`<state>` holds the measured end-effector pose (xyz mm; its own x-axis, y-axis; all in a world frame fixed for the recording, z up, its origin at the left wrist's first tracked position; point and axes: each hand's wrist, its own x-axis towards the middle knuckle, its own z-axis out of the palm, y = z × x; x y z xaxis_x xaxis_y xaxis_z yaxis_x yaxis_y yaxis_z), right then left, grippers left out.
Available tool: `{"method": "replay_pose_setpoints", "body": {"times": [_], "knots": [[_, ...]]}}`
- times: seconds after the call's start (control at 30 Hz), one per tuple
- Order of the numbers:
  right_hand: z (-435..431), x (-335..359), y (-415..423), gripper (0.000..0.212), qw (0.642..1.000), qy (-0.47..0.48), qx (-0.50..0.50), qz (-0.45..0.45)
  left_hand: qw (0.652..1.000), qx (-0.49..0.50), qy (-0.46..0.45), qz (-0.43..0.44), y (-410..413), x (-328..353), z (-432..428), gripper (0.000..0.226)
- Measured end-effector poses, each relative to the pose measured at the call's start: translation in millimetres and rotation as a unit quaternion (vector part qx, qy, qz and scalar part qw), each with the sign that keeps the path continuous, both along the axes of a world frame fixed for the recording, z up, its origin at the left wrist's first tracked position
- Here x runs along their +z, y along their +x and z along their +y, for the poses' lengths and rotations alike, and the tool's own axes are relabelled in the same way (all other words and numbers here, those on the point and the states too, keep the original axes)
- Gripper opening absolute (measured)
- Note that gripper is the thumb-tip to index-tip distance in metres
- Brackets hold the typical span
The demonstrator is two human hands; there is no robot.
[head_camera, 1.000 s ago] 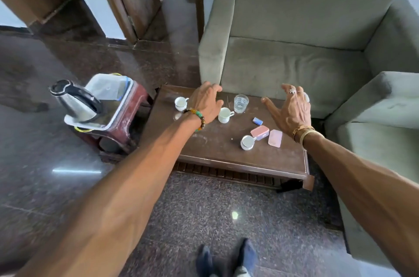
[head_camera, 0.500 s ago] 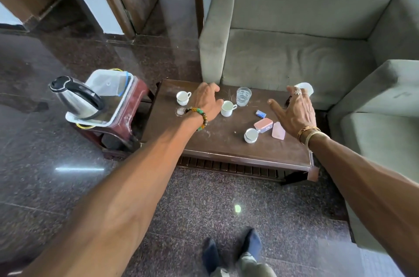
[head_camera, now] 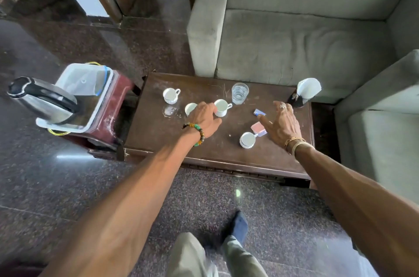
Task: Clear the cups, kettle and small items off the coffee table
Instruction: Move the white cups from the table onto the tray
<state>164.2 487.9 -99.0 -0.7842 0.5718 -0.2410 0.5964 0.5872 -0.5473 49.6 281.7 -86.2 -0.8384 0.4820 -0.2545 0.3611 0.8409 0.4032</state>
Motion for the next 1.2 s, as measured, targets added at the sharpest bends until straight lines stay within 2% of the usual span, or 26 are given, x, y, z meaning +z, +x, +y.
{"method": "replay_pose_setpoints", "body": {"times": [0.17,0.4,0.6,0.73,1.03,1.2], "knots": [[2.1,-37.9,-19.3,0.066,0.999,-0.030,-0.013,-0.036,0.999,0.003,0.006,-0.048,-21.0,-43.1,15.9,0.034],[-2.0,-87.9,-42.0,0.067,0.993,-0.059,-0.056,-0.083,0.994,-0.043,-0.012,-0.097,-65.3,-101.3,34.1,0.036],[-4.8,-85.7,-83.0,0.068,0.992,-0.041,-0.070,-0.101,0.993,-0.061,-0.025,-0.100,-109.9,-103.7,31.9,0.035],[-10.2,-85.8,-122.0,0.058,0.993,-0.057,-0.069,-0.072,0.994,-0.056,-0.023,-0.087,-146.3,-103.1,27.7,0.033],[-42.6,-139.0,-187.7,0.059,0.989,-0.067,0.038,-0.123,0.994,0.022,-0.039,-0.103,-181.6,-135.6,-10.7,0.029],[-49.2,-135.9,-233.5,0.067,0.983,-0.051,0.119,-0.127,0.992,0.070,-0.047,-0.099,-205.5,-125.8,-32.7,0.033]]}}
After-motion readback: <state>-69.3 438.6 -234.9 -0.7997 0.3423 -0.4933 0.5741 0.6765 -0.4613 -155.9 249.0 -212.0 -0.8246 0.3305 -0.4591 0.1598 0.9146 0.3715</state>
